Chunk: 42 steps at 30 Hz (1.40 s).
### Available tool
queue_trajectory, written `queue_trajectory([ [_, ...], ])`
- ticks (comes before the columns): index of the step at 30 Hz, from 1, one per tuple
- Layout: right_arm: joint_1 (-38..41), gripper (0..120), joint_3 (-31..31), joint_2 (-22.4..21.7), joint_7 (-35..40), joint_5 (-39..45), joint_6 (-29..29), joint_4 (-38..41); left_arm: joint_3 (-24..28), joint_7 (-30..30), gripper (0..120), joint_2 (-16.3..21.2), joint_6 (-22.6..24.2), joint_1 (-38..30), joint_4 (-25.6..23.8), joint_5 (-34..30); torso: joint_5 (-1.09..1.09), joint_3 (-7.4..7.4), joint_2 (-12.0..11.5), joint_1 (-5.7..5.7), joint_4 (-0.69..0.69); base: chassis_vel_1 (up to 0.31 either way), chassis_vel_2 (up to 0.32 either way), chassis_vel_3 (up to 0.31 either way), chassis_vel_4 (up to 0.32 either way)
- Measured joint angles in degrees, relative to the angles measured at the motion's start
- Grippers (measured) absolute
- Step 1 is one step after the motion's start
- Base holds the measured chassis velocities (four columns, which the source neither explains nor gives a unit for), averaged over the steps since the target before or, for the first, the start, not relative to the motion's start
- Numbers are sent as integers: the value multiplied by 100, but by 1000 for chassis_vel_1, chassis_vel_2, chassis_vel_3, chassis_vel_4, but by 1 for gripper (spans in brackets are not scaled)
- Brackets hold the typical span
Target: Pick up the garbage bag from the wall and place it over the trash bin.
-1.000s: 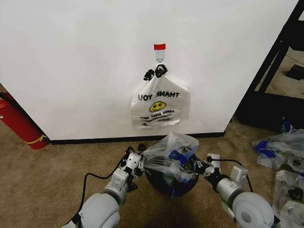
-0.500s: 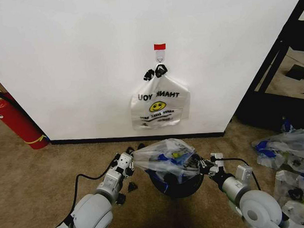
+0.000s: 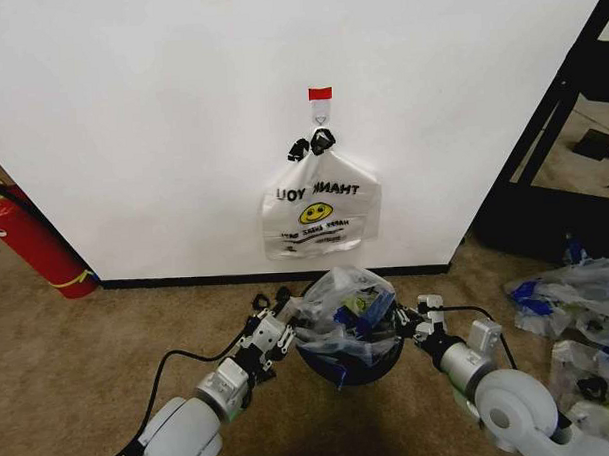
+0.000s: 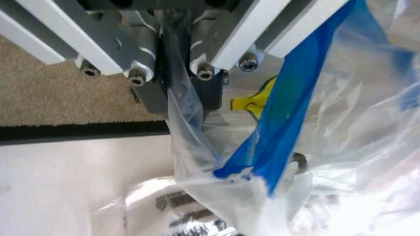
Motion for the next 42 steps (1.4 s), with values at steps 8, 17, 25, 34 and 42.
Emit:
queue_trajectory([
  [8,158,0,-16,-95,87,41,-26,-55,-93,-23,77,2,-360,-5,215,809,0,0,0,0,-1,0,0,0,0],
  [17,274,0,-205,-66,158,-29,-107,-202,-6,283,100,-66,-1115,6,-41,1183,1,0,0,0,-1,0,0,0,0],
  [25,256,0,-438,-57,-10,-500,-97,-275,416,702,100,-259,-1608,-359,367,1471,1,0,0,0,0,0,0,0,0],
  [34,257,0,-503,-131,-309,-1357,56,-216,745,764,78,-438,-1626,-724,826,1906,0,0,0,0,-1,0,0,0,0],
  [42,281,0,-523,-139,-369,-1508,126,-105,760,879,48,-608,-1884,-876,1074,2799,0,0,0,0,-1,0,0,0,0],
])
